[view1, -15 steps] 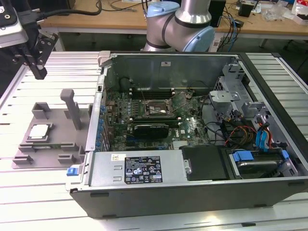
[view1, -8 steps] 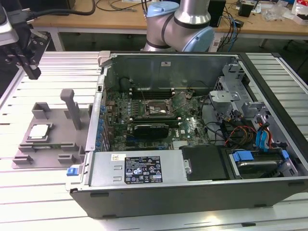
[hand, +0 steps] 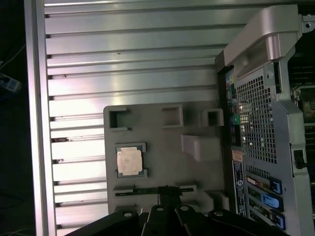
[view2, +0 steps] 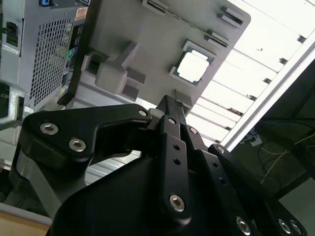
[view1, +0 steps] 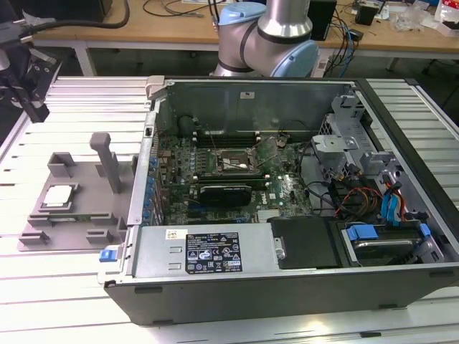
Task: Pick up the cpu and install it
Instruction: 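Reach for the cpu, then pick up the cpu and move it towards the insertion slot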
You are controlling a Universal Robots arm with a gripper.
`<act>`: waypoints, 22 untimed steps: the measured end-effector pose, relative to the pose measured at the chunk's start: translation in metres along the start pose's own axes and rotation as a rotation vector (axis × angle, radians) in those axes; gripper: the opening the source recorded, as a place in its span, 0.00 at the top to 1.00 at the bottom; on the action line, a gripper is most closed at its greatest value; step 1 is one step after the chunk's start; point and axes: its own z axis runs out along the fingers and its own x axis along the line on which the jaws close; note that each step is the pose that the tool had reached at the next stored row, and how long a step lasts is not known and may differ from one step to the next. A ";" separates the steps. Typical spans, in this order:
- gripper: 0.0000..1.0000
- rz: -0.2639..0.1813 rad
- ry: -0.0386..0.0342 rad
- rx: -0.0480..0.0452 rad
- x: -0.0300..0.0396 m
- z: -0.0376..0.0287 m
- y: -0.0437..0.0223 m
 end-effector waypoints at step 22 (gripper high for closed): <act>0.89 0.000 -0.0001 0.0028 0.0213 0.0288 0.0019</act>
